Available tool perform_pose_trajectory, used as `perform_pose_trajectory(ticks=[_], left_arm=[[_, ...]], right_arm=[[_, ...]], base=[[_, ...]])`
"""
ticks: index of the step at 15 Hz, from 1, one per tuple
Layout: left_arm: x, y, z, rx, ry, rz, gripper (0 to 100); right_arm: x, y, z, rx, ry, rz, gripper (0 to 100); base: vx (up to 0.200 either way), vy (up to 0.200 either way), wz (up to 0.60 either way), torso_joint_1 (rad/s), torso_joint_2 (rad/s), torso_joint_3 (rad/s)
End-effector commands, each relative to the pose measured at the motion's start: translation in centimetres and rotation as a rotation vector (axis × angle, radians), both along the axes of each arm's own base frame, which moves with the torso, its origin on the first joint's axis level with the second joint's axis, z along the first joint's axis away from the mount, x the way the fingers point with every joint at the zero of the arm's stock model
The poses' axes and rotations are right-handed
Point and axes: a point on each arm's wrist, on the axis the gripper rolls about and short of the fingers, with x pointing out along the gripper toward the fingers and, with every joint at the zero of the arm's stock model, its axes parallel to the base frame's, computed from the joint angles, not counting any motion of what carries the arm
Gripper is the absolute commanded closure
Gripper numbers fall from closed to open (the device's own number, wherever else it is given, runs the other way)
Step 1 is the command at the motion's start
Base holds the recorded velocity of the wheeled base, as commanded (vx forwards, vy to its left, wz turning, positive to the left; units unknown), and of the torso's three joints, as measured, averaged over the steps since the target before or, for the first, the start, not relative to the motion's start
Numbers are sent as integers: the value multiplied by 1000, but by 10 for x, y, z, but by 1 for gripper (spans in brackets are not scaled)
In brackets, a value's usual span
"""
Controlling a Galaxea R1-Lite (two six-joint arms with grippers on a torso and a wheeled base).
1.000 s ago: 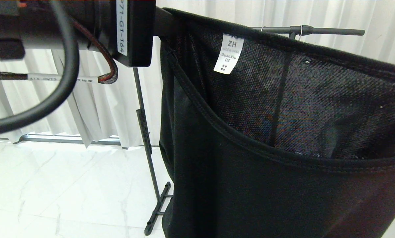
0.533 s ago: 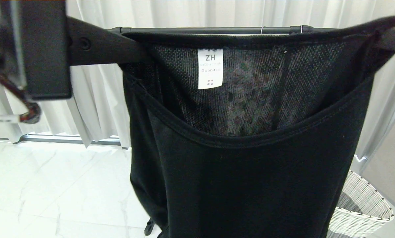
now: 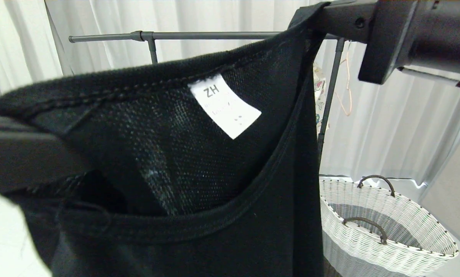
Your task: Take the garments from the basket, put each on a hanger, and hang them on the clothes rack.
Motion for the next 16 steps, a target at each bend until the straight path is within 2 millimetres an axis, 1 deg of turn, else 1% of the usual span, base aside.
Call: perform_pose_trajectory(ticks=[1, 5, 7, 9, 10, 12, 13, 14, 15, 16], left_arm=[[-12, 7, -1, -12, -3, -82, 100], [-18, 0, -2, 3, 1, -140, 100], [-18, -1, -2, 3, 1, -139, 100], [-16, 1, -1, -3, -2, -120, 100], [-11, 3, 1, -10, -13, -61, 100], [21, -1, -5, 76, -74, 182, 100], [38, -1, -6, 133, -117, 276, 100], [53, -3, -6, 173, -155, 338, 100], [67, -7, -5, 177, -191, 384, 100], [82, -17, -4, 157, -225, 415, 100]], right_arm=[[7, 13, -9, -31, 18, 0, 100], [7, 12, -9, -24, 23, 1, 100], [7, 12, -9, -24, 23, -1, 100], [13, 3, -7, -17, 19, -44, 100], [16, -7, -3, -10, 14, -88, 100], [21, -29, 3, -3, 15, -197, 100], [18, -42, 5, -13, 22, -226, 100], [11, -54, 8, -29, 32, -235, 100], [2, -66, 9, -47, 43, -237, 100], [-8, -79, 10, -68, 56, -235, 100]], base=[[0, 0, 0, 0, 0, 0], [0, 0, 0, 0, 0, 0], [0, 0, 0, 0, 0, 0], [0, 0, 0, 0, 0, 0], [0, 0, 0, 0, 0, 0], [0, 0, 0, 0, 0, 0], [0, 0, 0, 0, 0, 0], [0, 0, 0, 0, 0, 0], [0, 0, 0, 0, 0, 0], [0, 0, 0, 0, 0, 0]])
